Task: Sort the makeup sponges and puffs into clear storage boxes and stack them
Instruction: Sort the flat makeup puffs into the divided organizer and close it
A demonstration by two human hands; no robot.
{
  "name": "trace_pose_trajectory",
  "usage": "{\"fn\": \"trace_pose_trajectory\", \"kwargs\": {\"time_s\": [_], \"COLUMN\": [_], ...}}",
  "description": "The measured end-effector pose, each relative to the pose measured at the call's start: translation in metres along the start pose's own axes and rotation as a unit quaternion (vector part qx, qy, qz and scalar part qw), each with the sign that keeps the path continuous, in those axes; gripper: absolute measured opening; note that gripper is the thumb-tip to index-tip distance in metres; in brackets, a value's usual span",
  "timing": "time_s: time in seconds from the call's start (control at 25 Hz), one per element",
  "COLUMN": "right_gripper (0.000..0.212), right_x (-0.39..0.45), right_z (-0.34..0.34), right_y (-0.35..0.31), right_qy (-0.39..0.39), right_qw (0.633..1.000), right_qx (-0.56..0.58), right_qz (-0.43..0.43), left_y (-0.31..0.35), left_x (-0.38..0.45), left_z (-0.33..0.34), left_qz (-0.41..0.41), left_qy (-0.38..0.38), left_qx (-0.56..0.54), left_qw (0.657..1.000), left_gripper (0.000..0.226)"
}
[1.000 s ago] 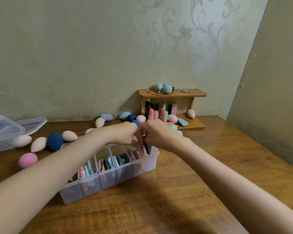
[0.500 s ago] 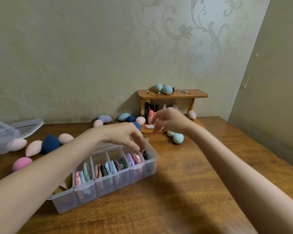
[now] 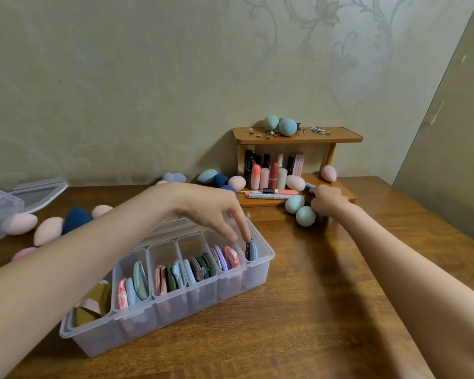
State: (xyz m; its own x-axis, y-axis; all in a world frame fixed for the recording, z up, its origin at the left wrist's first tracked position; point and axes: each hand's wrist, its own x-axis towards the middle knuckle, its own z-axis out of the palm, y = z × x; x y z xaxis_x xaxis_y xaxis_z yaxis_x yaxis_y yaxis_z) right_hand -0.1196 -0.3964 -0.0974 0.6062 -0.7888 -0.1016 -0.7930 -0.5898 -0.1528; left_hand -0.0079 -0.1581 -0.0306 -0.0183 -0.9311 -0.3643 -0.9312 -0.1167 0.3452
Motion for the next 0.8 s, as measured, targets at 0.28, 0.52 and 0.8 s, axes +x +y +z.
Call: {"fn": "trace_pose_trajectory", "kwargs": {"time_s": [0.28, 0.52, 0.8], "right_gripper": [0.023, 0.019, 0.024], "right_x": [-0.051, -0.147, -0.185], "right_z": [-0.059, -0.060, -0.008], "right_y": [-0.035, -0.067, -0.071], "right_qy": [0.287, 0.163, 0.160], "right_qw": [0.941, 0.937, 0.925], "right_qx": [0.112, 0.151, 0.049], "right_qz": [-0.137, -0.270, -0.342], "left_y": [0.005, 0.027, 0.036], "left_x": [-0.007, -0.019, -0.029], "left_z": [0.005, 0.014, 0.046], "left_qz": [-0.017, -0.064, -0.125], "left_qy": [0.008, 0.060, 0.135], "left_qx": [-0.038, 0.073, 0.097], "left_qw": [0.999, 0.993, 0.978], "left_gripper": [0.034, 0.024, 0.027]}}
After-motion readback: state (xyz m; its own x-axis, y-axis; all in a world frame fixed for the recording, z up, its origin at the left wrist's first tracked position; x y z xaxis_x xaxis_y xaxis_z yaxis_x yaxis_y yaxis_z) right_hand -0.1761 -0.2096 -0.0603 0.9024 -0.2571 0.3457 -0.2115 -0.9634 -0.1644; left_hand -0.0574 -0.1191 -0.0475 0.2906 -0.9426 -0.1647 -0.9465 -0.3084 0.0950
